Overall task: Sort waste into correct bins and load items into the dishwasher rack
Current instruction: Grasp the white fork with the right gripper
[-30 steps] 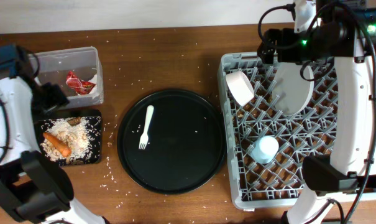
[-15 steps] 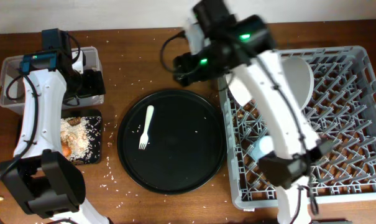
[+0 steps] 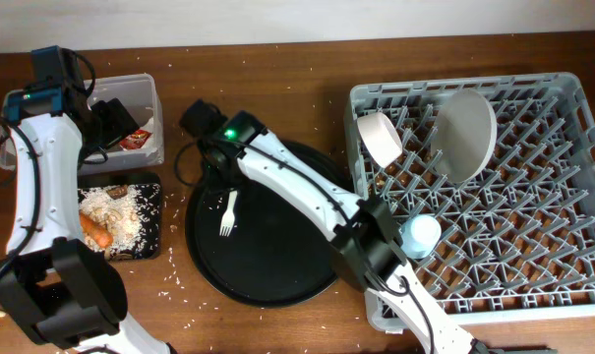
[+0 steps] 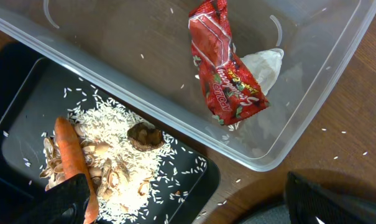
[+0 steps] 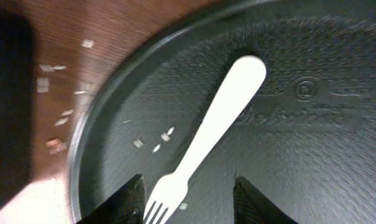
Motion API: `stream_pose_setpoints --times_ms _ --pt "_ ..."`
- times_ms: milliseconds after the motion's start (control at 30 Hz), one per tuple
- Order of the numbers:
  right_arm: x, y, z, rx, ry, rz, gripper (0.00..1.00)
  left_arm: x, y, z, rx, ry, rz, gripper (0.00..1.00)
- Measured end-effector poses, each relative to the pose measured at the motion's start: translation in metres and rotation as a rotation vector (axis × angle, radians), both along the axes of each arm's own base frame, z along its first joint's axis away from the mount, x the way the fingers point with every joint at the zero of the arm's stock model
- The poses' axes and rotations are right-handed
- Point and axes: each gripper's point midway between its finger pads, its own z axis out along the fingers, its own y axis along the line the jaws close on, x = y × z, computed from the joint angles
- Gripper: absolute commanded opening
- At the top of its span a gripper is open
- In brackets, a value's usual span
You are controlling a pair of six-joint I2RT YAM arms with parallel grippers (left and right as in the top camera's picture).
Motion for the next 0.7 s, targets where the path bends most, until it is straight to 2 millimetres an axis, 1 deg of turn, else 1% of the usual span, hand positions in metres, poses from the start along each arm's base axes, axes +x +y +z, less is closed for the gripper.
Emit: stream_pose_setpoints --times_ms 67,133,200,233,267,300,333,400,433,467,500,533,700 --pt "0.002 -0.001 -0.034 -0.027 0.01 -0.006 0.46 0.0 0.0 0.0 0.001 0.0 0.001 0.99" --pt "-0.002 -0.006 -0.059 -0.049 0.028 -0.006 0.47 0.0 0.0 0.0 0.002 0.001 0.002 0.99" --pt "0.001 -0.003 -0.058 -0.026 0.004 -0.004 0.47 0.0 0.0 0.0 0.002 0.002 0.002 0.99" --pt "0.0 -0.003 -0.059 -0.023 0.002 -0.005 0.44 0.0 0.0 0.0 0.002 0.002 0.002 0.99" --pt "0.0 -0.003 -0.058 -0.022 -0.001 -0.003 0.34 0.0 0.0 0.0 0.002 0.001 0.002 0.99" --pt "0.0 -0.004 -0.058 -0.025 -0.002 -0.005 0.29 0.0 0.0 0.0 0.002 0.002 0.002 0.99" --pt "-0.001 -0.007 -0.059 -0.038 0.005 -0.003 0.19 0.0 0.0 0.0 0.002 0.002 0.002 0.99" --pt "-0.004 -0.011 -0.06 -0.052 0.021 -0.012 0.11 0.0 0.0 0.0 0.002 0.001 0.002 0.99" --pt "-0.01 -0.015 -0.061 -0.062 0.049 -0.003 0.07 0.0 0.0 0.0 0.002 0.002 0.002 0.99" --pt "-0.013 -0.015 -0.061 -0.061 0.064 -0.005 0.04 0.0 0.0 0.0 0.002 0.001 0.002 0.99" --pt "-0.016 -0.015 -0.06 -0.056 0.077 -0.01 0.04 0.0 0.0 0.0 0.002 0.001 0.002 0.99" --pt "-0.019 -0.013 -0.051 -0.038 0.091 -0.01 0.04 0.0 0.0 0.0 0.002 0.001 0.002 0.99" --pt "-0.02 -0.02 -0.052 -0.001 0.167 -0.024 0.04 0.0 0.0 0.0 0.002 0.001 0.002 0.99"
